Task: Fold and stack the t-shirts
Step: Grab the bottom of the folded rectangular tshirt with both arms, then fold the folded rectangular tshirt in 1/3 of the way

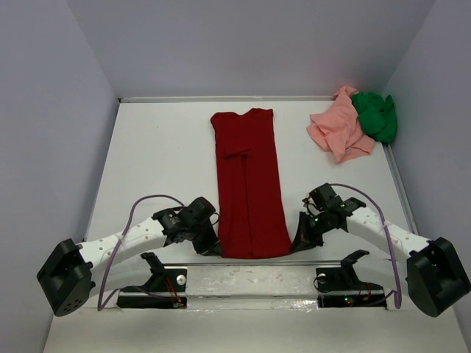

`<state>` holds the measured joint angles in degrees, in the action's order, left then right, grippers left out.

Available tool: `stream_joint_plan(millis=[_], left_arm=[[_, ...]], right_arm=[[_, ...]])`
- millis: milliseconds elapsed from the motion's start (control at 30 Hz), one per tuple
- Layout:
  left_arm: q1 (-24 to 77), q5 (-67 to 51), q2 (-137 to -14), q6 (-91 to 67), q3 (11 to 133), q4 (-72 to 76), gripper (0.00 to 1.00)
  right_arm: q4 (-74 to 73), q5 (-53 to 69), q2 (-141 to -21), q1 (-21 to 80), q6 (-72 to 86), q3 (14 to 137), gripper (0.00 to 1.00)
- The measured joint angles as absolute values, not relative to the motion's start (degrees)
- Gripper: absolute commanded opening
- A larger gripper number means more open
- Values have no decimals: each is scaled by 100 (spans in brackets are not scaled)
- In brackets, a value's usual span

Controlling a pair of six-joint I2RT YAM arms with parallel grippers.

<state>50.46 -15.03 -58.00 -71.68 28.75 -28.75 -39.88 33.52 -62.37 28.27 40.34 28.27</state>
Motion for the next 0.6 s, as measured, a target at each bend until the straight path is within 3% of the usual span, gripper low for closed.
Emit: stream_joint_plan(millis=[600], left_arm=[[5293, -1221, -6187, -7467, 3780, -3531, 17]], right_arm=[[-4700, 3124, -6667, 2827, 3529, 4276, 0]])
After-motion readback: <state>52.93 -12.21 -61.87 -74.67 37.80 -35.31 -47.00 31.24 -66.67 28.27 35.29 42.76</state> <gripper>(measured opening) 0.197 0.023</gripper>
